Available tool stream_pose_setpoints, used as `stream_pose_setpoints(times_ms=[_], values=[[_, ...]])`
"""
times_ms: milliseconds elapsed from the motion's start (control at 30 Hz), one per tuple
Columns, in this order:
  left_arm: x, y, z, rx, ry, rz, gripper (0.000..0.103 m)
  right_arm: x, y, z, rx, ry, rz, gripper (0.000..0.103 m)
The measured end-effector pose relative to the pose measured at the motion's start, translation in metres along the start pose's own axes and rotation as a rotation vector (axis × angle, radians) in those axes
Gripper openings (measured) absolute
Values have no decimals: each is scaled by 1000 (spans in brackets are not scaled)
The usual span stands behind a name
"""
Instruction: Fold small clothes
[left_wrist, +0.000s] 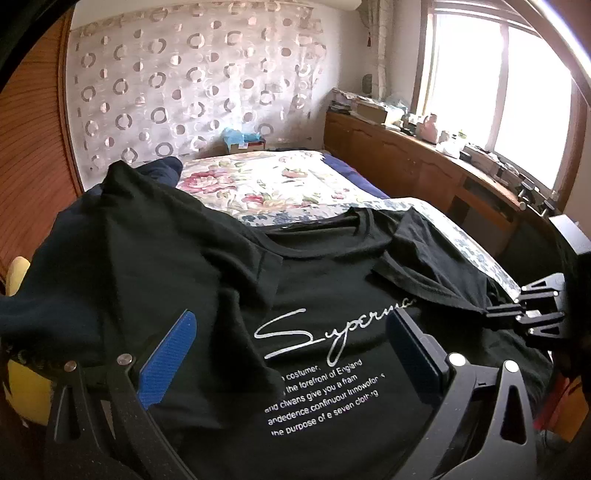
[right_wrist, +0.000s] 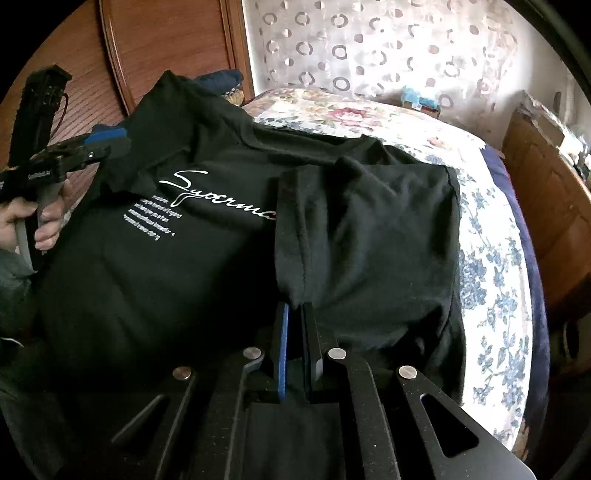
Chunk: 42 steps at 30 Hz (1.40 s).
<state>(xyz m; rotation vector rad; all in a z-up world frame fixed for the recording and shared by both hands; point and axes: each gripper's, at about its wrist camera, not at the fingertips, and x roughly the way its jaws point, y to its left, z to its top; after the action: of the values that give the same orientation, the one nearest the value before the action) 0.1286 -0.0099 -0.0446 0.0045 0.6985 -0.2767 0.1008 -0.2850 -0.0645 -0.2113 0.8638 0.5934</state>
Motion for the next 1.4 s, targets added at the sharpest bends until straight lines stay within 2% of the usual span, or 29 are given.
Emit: stream_pose_setpoints(times_ms=[67, 267, 333, 500, 567, 667, 867, 1033, 1267, 1400], values=[[-1, 3, 1, -1, -2, 7, 103, 0, -1, 3, -1, 0, -14, 20], [-7, 20, 12, -8, -29, 53, 103, -9, -9, 20, 3, -56, -32, 36], [-11, 29, 19, -8, -49, 65, 103, -9, -19, 27, 14, -74, -47, 37], [-13, 52, 35, -20, -68, 93, 93, 1, -44, 45, 32, -95, -105, 41], [-10, 64, 41, -28, -67, 111, 81, 7, -56, 49, 44, -99, -125, 46], [-5, 78, 47, -43, -56, 131, 71, 21, -76, 56, 78, -92, -154, 46], [12, 104, 59, -89, -24, 150, 62, 52, -107, 65, 133, -62, -206, 46], [25, 116, 69, -99, 0, 171, 59, 73, -123, 77, 153, -53, -204, 46], [39, 125, 78, -112, 28, 157, 50, 87, -131, 87, 168, -45, -193, 46], [43, 126, 80, -106, 39, 160, 50, 91, -133, 92, 164, -46, -186, 46]])
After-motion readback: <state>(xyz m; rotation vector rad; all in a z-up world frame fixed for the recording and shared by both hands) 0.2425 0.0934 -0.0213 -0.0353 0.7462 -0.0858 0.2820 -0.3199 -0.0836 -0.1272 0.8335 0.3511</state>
